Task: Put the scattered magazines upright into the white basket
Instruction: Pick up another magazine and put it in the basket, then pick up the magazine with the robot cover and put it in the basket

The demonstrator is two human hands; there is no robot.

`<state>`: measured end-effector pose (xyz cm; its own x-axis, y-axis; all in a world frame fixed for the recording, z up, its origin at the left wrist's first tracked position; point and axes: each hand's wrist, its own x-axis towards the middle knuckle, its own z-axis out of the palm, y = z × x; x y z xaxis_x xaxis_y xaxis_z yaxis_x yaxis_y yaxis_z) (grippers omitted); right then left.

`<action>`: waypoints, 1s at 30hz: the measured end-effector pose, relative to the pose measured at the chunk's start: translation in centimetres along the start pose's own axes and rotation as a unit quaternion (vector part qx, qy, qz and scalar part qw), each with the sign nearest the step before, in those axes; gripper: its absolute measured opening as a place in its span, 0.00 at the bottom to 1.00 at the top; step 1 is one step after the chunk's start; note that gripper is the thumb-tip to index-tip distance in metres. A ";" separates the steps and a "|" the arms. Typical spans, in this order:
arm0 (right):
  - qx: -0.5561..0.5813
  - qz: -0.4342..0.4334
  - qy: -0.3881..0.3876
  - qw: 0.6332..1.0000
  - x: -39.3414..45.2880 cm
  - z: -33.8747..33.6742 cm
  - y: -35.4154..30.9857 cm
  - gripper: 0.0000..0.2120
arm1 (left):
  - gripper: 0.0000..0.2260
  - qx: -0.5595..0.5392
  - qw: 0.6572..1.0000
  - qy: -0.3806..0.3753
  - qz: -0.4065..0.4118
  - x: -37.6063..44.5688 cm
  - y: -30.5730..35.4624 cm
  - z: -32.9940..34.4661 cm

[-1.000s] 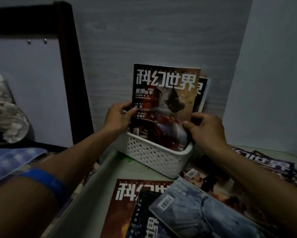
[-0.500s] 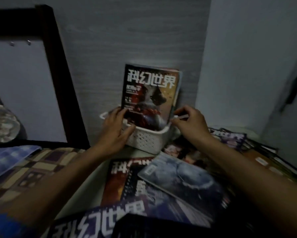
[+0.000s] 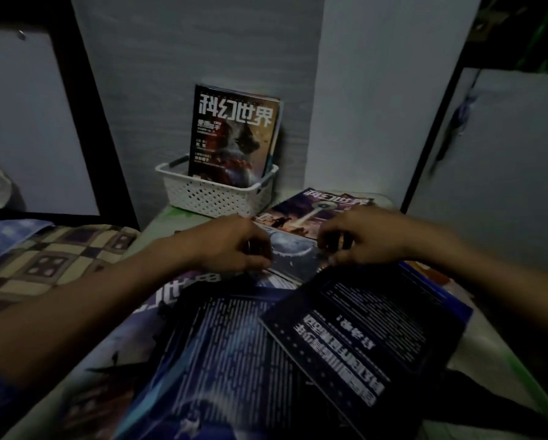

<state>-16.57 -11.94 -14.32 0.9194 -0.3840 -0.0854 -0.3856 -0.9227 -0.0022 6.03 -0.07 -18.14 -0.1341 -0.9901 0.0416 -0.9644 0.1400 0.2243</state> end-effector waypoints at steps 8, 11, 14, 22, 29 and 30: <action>0.035 0.061 -0.173 0.982 -8.6 2.4 2.3 0.36 | 0.26 -0.134 0.989 -0.056 -0.036 0.5 6.5 3.2; 0.072 0.068 -0.240 0.966 -10.9 3.3 2.3 0.47 | 0.26 -0.210 0.976 -0.009 -0.058 0.2 6.8 3.8; 0.108 0.052 -0.257 0.959 -13.2 4.5 1.7 0.55 | 0.22 -0.229 0.971 -0.005 -0.062 -0.2 7.1 4.0; 0.028 0.014 -0.055 0.998 -17.1 8.8 0.0 0.38 | 0.13 -0.307 0.948 -0.066 -0.052 -0.2 7.4 3.5; -0.057 -0.054 0.108 0.991 -17.5 11.2 -0.1 0.33 | 0.14 -0.442 0.887 -0.108 -0.079 -0.3 6.8 3.5; -0.064 -0.056 0.113 0.990 -17.4 11.5 -0.4 0.31 | 0.14 -0.459 0.878 -0.109 -0.086 -0.4 6.9 3.5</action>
<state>-33.36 -4.48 -24.33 0.9553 -0.2636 0.1341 -0.2804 -0.9513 0.1277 -1.36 1.27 -20.04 -0.1409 -0.9620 -0.2339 -0.3977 -0.1613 0.9032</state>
